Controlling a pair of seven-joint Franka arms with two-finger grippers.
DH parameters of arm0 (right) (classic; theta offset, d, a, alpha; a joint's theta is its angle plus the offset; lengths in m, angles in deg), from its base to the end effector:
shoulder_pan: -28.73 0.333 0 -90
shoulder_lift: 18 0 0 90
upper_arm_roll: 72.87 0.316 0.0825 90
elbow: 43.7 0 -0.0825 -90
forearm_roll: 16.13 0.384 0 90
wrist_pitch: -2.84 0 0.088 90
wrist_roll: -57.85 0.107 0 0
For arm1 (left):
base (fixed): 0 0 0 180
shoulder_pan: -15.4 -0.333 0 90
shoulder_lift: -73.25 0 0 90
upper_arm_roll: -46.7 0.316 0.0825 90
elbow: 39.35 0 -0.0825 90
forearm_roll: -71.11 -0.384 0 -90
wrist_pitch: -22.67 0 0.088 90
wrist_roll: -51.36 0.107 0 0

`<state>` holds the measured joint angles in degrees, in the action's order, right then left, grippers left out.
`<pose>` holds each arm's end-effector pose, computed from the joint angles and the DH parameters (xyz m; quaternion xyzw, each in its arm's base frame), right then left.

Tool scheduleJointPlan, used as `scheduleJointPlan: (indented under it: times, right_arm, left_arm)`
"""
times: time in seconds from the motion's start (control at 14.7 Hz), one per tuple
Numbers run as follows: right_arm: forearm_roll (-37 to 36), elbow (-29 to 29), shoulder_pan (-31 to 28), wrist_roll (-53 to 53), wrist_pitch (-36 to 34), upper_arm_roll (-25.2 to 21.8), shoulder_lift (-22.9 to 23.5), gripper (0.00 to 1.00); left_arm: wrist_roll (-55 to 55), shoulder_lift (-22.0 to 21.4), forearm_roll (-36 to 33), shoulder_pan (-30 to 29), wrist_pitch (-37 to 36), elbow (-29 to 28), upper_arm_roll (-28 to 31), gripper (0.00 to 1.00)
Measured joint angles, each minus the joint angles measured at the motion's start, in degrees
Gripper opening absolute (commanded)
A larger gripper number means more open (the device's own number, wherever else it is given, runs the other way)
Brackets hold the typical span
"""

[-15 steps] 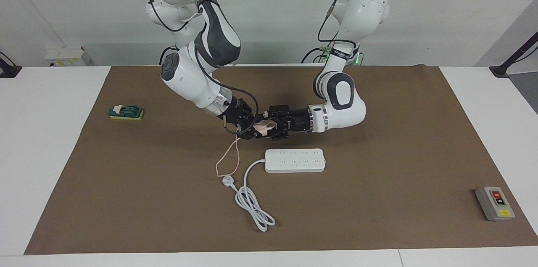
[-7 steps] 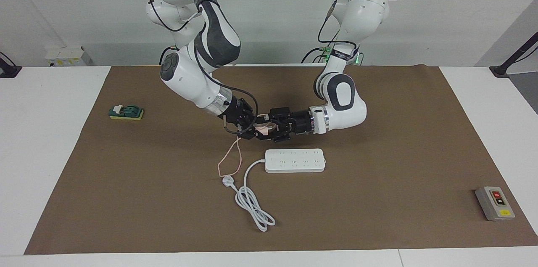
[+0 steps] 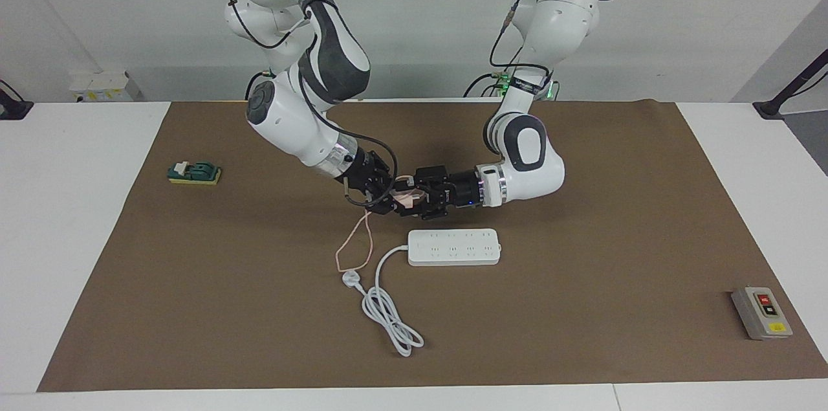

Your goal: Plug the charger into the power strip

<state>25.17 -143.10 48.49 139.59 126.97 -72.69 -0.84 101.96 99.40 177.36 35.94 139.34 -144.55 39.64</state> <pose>0.6099 0.2486 0.4270 -0.7095 0.6324 0.1973 0.2403 0.5654 -0.3478 0.3216 0.7281 -0.0146 0.0537 0.6832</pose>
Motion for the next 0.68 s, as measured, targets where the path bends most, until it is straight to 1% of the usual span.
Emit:
scheduleJointPlan:
  times: [0.27, 0.34, 0.54, 0.68]
  right_arm:
    - [0.0, 0.0, 0.0, 0.0, 0.0, 0.0, 0.0, 0.0]
    - [0.0, 0.0, 0.0, 0.0, 0.0, 0.0, 0.0, 0.0]
    - [0.0, 0.0, 0.0, 0.0, 0.0, 0.0, 0.0, 0.0]
    - [0.0, 0.0, 0.0, 0.0, 0.0, 0.0, 0.0, 0.0]
  left_arm:
    - [0.0, 0.0, 0.0, 0.0, 0.0, 0.0, 0.0, 0.79]
    - [0.0, 0.0, 0.0, 0.0, 0.0, 0.0, 0.0, 0.72]
    - [0.1, 0.0, 0.0, 0.0, 0.0, 0.0, -0.1, 0.42]
    - [0.4, 0.0, 0.0, 0.1, 0.0, 0.0, -0.1, 0.19]
